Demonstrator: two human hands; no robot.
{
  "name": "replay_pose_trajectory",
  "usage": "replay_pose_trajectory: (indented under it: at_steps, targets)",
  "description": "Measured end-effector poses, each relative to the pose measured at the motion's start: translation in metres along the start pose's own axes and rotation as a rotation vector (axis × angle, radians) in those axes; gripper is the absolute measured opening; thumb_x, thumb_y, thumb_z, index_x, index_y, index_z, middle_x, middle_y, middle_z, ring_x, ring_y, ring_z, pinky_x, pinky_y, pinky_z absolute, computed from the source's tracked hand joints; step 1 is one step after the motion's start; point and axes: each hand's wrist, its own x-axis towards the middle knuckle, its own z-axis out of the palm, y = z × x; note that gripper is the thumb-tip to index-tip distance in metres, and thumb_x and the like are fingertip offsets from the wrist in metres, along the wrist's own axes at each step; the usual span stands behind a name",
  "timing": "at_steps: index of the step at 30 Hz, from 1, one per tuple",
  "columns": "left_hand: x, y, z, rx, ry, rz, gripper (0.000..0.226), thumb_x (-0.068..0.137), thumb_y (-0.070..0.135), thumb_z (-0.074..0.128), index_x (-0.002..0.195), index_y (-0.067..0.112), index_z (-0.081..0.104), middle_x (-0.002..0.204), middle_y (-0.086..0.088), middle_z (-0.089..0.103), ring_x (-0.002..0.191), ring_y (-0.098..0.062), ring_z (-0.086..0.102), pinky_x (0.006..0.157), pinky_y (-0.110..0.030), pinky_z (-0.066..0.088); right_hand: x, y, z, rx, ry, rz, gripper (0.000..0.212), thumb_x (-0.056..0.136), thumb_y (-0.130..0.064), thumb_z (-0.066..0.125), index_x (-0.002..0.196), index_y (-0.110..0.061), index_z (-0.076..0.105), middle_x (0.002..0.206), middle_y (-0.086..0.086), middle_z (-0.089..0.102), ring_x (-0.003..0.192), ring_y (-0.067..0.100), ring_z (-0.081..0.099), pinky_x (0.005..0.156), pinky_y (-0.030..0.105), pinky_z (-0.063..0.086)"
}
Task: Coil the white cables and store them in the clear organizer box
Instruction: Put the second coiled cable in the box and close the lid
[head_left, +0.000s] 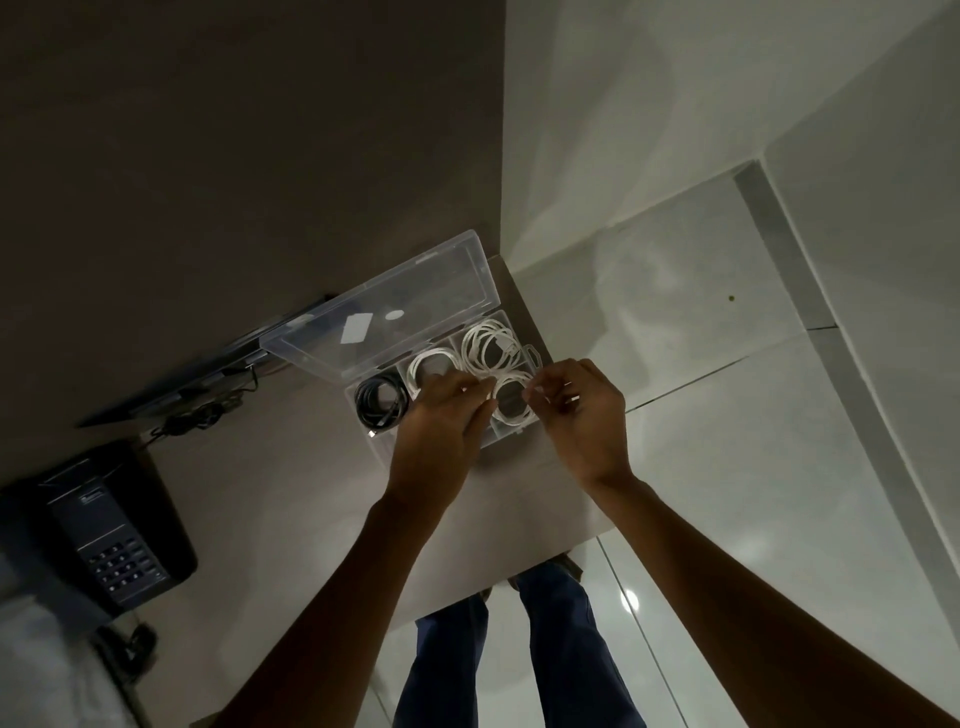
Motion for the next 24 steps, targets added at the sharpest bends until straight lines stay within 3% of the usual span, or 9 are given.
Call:
replay_pose_trajectory:
  at_steps: [4,9,12,15,17,24]
  targets:
    - [0.004,0.007,0.006,0.008,0.053,-0.098,0.032,0.099,0.017,0.071,0.130,0.007,0.072,0.112,-0.014,0.073,0.101,-0.025,0.070,0.084,-0.036,0.063,0.001,0.002,-0.003,-0.011,0.008,-0.019,0.020,0.091,-0.025,0.085,0.105,-0.016,0.073,0.095,0.005,0.073,0.080,0.020,0.072,0.071,0.038,0.067]
    - [0.006,0.011,0.009,0.057,0.086,-0.112,0.021,0.096,0.015,0.073,0.110,0.001,0.079,0.104,-0.017,0.072,0.099,-0.032,0.069,0.081,-0.042,0.063,0.000,0.002,-0.004,-0.046,0.009,-0.028,0.017,0.090,-0.019,0.085,0.104,-0.014,0.077,0.099,0.007,0.074,0.083,0.023,0.073,0.076,0.040,0.068]
    - [0.008,0.014,0.009,0.041,0.076,-0.124,0.019,0.093,0.013,0.076,0.106,-0.001,0.079,0.101,-0.020,0.072,0.097,-0.035,0.070,0.082,-0.041,0.062,0.000,0.001,-0.005,-0.073,0.010,-0.061,0.018,0.089,-0.016,0.086,0.104,-0.012,0.079,0.100,0.008,0.074,0.082,0.020,0.072,0.077,0.030,0.067]
    - [0.013,0.015,0.007,0.082,0.066,-0.105,0.014,0.093,0.010,0.076,0.101,-0.001,0.080,0.102,-0.019,0.072,0.098,-0.035,0.069,0.081,-0.042,0.062,0.000,0.000,-0.008,-0.078,-0.004,-0.076,0.017,0.088,-0.014,0.087,0.103,-0.011,0.080,0.099,0.007,0.074,0.080,0.016,0.071,0.076,0.011,0.060]
    - [0.016,0.017,0.007,0.072,0.046,-0.113,0.015,0.097,0.010,0.073,0.104,-0.001,0.078,0.106,-0.018,0.071,0.101,-0.033,0.068,0.084,-0.041,0.061,0.000,0.000,-0.010,-0.100,-0.012,-0.100,0.017,0.088,-0.015,0.087,0.102,-0.010,0.080,0.097,0.007,0.075,0.079,0.016,0.071,0.075,0.007,0.056]
    - [0.015,0.026,0.014,-0.078,0.049,-0.267,0.017,0.102,0.011,0.066,0.108,-0.001,0.076,0.107,-0.017,0.072,0.092,-0.025,0.071,0.085,-0.027,0.057,0.003,0.001,-0.010,-0.151,-0.016,-0.173,0.019,0.088,-0.016,0.086,0.103,-0.006,0.080,0.099,0.011,0.077,0.083,0.025,0.076,0.081,0.040,0.068]
